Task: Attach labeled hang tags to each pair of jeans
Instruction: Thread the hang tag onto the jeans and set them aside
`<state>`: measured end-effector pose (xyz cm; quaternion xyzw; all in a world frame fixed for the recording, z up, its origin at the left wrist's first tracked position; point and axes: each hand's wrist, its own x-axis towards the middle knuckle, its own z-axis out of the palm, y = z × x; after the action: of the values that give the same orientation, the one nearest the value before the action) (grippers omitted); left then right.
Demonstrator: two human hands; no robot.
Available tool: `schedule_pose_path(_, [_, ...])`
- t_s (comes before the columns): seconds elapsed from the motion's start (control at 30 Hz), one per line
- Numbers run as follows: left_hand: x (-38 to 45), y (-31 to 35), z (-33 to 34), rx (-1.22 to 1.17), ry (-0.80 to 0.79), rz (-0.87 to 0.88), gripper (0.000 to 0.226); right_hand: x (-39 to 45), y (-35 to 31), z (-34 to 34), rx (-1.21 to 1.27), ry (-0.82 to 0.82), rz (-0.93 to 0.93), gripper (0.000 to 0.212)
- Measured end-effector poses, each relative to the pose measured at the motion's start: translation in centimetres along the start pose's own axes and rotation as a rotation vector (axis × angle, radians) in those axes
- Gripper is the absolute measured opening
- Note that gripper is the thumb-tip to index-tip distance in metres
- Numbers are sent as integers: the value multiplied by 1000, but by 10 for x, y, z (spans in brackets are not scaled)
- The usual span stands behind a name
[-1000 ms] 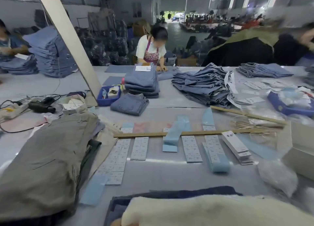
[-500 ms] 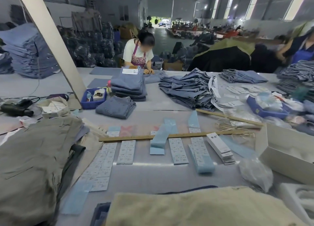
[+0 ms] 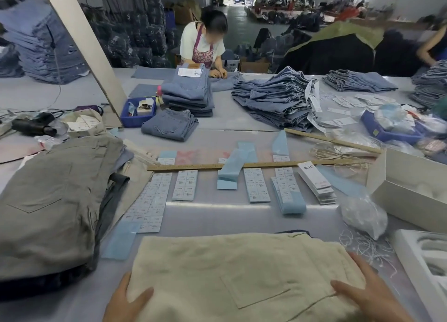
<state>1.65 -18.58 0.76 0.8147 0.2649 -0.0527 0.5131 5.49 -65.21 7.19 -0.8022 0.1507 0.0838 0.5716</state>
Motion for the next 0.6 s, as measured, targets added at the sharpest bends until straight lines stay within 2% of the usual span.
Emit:
schedule_pose_path(0.03, [2, -5, -3, 25, -6, -24, 106, -11, -1, -10, -85, 12, 45, 86])
schedule_pose_path(0.07, [10, -9, -8, 54, 22, -67, 89, -16, -3, -23, -138, 71, 4, 86])
schedule_pose_path(0.1, [15, -11, -15, 61, 44, -104, 71, -18, -5, -31, -161, 57, -30, 86])
schedule_pose_path(0.17, [24, -11, -24, 27, 61, -112, 56, -24, -1, -31, -131, 83, -1, 85])
schedule_pose_path(0.23, [23, -20, -19, 64, 56, -69, 59, -24, 16, -39, -101, 87, -11, 81])
schedule_pose_path(0.3, [18, -36, 0, 143, 33, -79, 70, -29, 32, -35, -174, 99, 91, 76])
schedule_pose_path(0.37, [6, -44, 22, 352, 101, -97, 82, -34, 45, -25, -292, 133, 125, 75])
schedule_pose_path(0.43, [-7, -41, 44, 604, 247, 55, 81, -39, 41, -16, -419, 217, 117, 74])
schedule_pose_path(0.5, [-30, -28, 74, 693, 379, 404, 61, -44, 39, -10, -631, 330, 42, 63])
schedule_pose_path(0.53, [-44, -15, 93, 683, 354, 589, 48, -46, 37, -5, -741, 372, 8, 54])
schedule_pose_path(0.6, [-69, 6, 138, 678, 151, 839, 50, -48, 32, 4, -870, 326, 59, 48])
